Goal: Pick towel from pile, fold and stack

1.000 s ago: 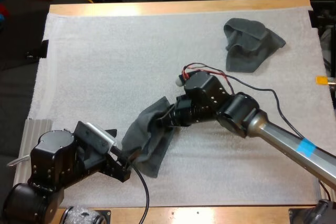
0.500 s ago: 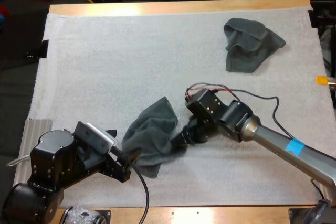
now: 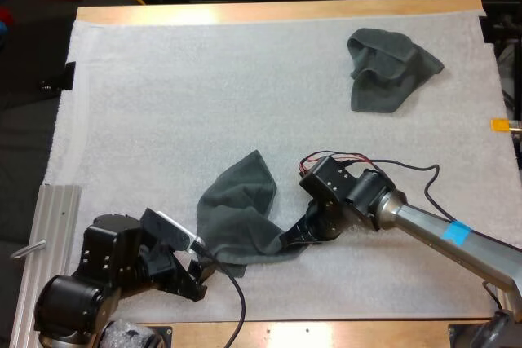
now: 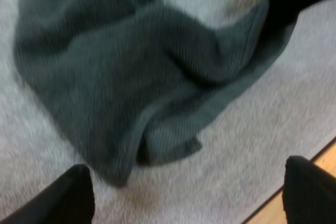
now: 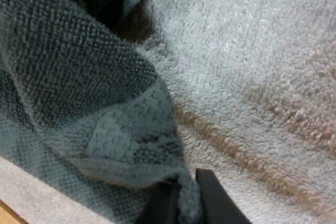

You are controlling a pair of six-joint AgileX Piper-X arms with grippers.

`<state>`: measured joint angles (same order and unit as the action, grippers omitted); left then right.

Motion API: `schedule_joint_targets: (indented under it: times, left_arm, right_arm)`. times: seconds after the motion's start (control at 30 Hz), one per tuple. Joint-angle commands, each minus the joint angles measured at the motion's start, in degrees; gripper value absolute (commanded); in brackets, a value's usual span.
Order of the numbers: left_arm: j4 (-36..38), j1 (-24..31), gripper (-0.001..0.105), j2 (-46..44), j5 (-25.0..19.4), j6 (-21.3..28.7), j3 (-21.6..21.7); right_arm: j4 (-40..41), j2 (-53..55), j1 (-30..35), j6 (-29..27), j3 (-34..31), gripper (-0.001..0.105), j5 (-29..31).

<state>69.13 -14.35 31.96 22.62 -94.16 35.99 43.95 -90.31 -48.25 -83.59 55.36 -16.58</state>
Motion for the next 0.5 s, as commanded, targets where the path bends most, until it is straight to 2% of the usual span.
schedule_joint_targets:
  times: [0.0,0.13,0.33,0.47]
  left_arm:
    - [0.13,-0.12,0.071,0.03,-0.08,0.19,-1.07]
    - [-0.29,-0.12,0.071,0.03,-0.08,0.04,-3.11]
    - [-0.79,-0.12,0.071,0.03,-3.24,-1.56,-3.17]
    - [-0.79,-0.12,0.071,0.03,-3.8,-1.98,-3.17]
  right_arm:
    - [0.11,0.23,-0.03,-0.13,0.15,0.001,0.14]
    - [0.12,0.23,-0.03,-0.13,0.15,0.001,0.14]
    - [0.12,0.23,-0.03,0.22,0.15,0.001,0.14]
    - [0.12,0.23,-0.03,1.39,0.15,0.001,0.14]
